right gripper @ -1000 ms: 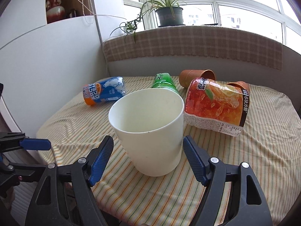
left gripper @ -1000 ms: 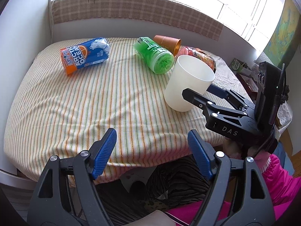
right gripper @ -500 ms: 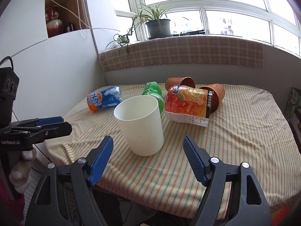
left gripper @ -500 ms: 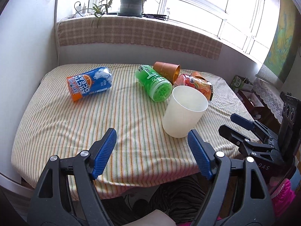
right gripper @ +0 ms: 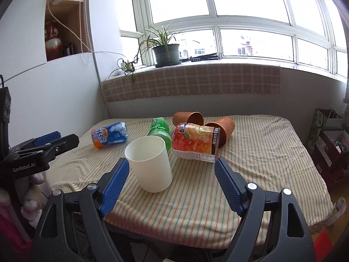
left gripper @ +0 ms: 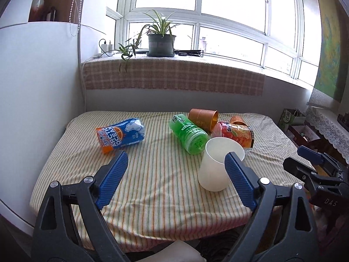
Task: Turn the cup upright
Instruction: 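Open the left gripper and pull it back from the cup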
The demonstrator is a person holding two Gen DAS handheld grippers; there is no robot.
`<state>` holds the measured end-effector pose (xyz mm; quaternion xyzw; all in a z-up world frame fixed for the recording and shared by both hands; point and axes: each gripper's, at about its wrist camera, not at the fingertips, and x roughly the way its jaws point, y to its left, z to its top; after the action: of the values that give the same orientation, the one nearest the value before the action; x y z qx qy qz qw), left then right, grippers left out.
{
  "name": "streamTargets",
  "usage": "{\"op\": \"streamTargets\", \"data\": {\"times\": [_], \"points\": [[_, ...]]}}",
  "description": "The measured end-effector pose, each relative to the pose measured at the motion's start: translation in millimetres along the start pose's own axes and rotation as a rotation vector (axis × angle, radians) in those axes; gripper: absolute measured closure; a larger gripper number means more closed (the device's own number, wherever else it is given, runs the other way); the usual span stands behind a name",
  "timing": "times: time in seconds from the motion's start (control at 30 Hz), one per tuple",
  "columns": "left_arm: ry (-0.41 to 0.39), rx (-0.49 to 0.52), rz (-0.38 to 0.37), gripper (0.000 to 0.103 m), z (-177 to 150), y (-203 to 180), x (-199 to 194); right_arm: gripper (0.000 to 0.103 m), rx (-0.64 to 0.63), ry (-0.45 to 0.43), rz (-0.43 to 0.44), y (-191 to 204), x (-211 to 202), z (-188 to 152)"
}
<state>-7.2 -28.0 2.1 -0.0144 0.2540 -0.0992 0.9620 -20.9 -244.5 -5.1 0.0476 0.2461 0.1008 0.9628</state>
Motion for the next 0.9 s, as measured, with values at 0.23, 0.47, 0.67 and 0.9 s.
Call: {"op": "streamTargets", "data": {"times": [0.23,0.47,0.67,0.9], "points": [[-0.062,0.02,0.054,0.002,-1.0,-1.9,-9.1,0.022,-0.023,-0.016,-0.04,6.4,-0.7,-1.3],[-0.062,0.027,0.074,0.001,-1.7,-2.8,-9.6,0.022,-0.038,-0.03,-0.056,12.2,-1.3,-0.6],[-0.057,0.023,0.081,0.001,-1.7,-2.5,-7.5,0.021,-0.02,-0.025,-0.063,9.5,0.2,-0.6],[-0.05,0.02,0.084,0.001,-2.8,-3.0,-5.6,0.021,-0.016,-0.026,-0.069,7.7,1.1,0.0]]}}
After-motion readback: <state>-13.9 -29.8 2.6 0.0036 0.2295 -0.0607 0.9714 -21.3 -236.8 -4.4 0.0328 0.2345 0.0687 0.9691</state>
